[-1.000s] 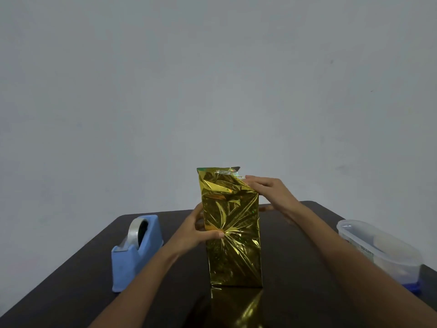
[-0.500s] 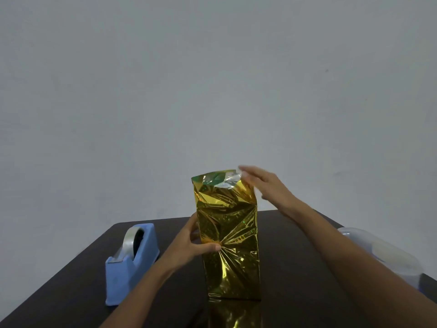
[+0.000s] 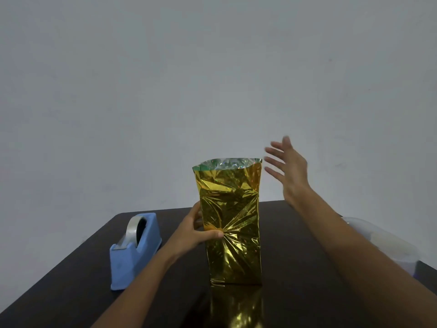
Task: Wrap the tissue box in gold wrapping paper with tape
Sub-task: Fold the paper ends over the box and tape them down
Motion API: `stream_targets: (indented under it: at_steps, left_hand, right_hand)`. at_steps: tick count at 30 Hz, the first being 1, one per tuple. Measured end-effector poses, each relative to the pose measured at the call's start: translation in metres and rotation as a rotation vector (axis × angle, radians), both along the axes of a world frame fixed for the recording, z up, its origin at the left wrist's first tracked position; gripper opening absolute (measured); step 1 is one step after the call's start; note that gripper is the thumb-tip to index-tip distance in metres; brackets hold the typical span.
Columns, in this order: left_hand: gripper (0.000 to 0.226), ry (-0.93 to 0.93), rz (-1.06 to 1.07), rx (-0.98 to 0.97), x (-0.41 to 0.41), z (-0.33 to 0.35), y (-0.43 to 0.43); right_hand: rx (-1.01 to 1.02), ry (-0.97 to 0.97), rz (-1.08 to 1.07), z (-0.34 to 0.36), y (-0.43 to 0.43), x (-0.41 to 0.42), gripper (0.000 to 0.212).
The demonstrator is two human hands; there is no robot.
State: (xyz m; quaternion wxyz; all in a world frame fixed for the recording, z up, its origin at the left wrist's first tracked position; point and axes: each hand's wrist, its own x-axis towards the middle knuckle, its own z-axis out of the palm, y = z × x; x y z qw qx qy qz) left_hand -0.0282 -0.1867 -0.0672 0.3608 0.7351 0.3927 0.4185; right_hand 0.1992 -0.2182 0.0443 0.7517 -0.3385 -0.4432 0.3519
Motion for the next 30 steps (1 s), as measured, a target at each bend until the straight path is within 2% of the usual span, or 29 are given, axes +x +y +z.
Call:
stream_targets:
  at_steps: [2, 4, 7, 11, 17, 24, 30]
  left_hand:
    - [0.081, -0.017, 0.001, -0.009, 0.002, 0.0, -0.001]
    - [0.08, -0.027, 0.011, -0.011, 0.005, -0.001, -0.001]
    - [0.082, -0.023, 0.04, -0.009, 0.006, 0.001, -0.003]
    - [0.088, -0.013, 0.041, -0.009, 0.001, 0.0, -0.002]
    - [0.097, 0.011, 0.016, 0.015, 0.001, -0.002, -0.001]
    - [0.101, 0.026, 0.004, 0.017, -0.002, -0.006, 0.006]
    - [0.098, 0.004, 0.009, 0.014, -0.001, -0.008, 0.008]
  right_hand:
    - [-0.016, -0.053, -0.154, -0.018, -0.002, 0.005, 0.018]
    - [-0.017, -0.199, -0.17, -0.037, -0.003, 0.01, 0.015]
    - [0.029, -0.483, -0.035, -0.05, -0.001, 0.007, 0.016]
    - [0.019, -0.657, 0.023, -0.038, 0.006, 0.004, 0.007]
    - [-0.045, -0.997, 0.185, -0.017, 0.007, 0.008, 0.023]
    - [-0.099, -1.124, 0.32, -0.003, 0.013, -0.001, 0.033]
    - [-0.157, -1.219, 0.275, -0.003, 0.018, -0.008, 0.047]
